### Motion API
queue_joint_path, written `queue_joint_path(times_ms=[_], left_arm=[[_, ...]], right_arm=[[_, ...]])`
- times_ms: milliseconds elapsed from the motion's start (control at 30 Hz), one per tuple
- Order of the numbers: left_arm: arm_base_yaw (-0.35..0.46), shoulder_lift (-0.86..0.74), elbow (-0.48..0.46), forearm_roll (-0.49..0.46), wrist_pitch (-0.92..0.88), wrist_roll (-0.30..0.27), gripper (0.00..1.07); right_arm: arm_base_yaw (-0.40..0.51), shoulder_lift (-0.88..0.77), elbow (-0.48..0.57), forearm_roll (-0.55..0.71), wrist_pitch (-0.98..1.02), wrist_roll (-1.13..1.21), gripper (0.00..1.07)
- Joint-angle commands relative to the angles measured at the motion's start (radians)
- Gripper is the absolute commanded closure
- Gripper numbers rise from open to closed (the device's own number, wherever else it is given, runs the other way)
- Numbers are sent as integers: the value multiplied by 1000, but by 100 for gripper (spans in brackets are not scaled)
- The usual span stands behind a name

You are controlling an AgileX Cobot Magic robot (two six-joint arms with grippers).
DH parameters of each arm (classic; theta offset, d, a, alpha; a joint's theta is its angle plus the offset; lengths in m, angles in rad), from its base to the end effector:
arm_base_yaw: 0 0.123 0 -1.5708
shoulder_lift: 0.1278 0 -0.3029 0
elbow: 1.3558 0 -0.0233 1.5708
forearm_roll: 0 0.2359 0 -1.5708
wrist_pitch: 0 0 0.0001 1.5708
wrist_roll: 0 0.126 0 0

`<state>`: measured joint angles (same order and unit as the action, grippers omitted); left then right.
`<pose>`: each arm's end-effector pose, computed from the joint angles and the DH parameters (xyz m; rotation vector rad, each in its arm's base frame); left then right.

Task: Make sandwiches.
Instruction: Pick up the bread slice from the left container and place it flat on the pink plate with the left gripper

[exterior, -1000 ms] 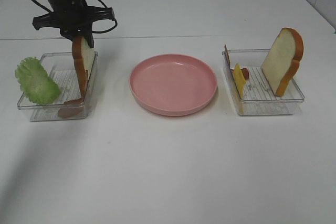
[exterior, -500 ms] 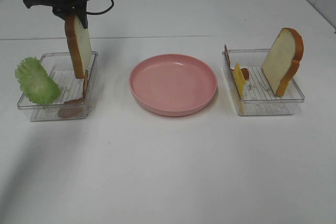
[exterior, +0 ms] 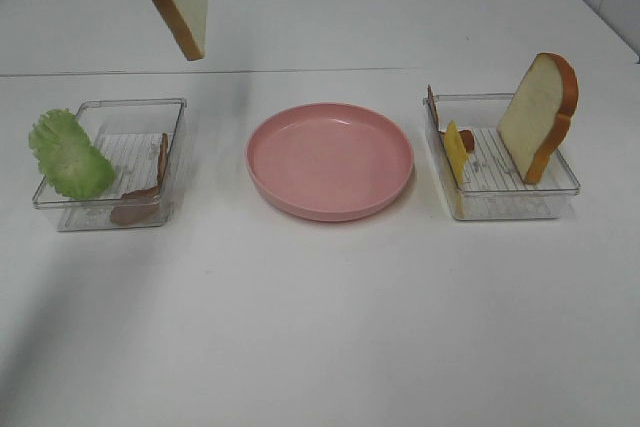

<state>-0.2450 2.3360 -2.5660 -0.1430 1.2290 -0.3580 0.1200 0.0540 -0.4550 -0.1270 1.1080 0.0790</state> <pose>0.5096 -0.1449 0.3101 -0.1447 2.5175 -0.4383 0.0033 -0.0140 0.2365 -0.0428 2.1827 -0.0437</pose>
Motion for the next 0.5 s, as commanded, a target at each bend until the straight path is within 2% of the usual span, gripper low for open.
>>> queue_joint_path(times_ms=[33,67,100,167,200,267,367,500], left_arm=[[-7,-3,-3,-115,-4,46,107],[-7,2,-2,-164,-18,71,107],[-7,2,-2,-164,-18,71,107],[-8,33,0,-346,-39,150,107],[-8,33,0,-346,-39,150,107],[-27,66,0,-421,-34,191,107],[-58,101,-1,-435,-35,220,107],[-93,131,-1,-442,-49,230,107]], right_arm=[[-5,-5,2,1,-5,-6,9],[-5,-5,2,1,-5,-6,9],[-5,-5,2,1,-5,-6,9],[-5,-5,2,1,-5,-6,9],[-5,-5,2,1,-5,-6,9],[-5,-5,2,1,-5,-6,9],[-5,-5,2,1,-5,-6,9],[-5,-5,2,1,-5,-6,9]])
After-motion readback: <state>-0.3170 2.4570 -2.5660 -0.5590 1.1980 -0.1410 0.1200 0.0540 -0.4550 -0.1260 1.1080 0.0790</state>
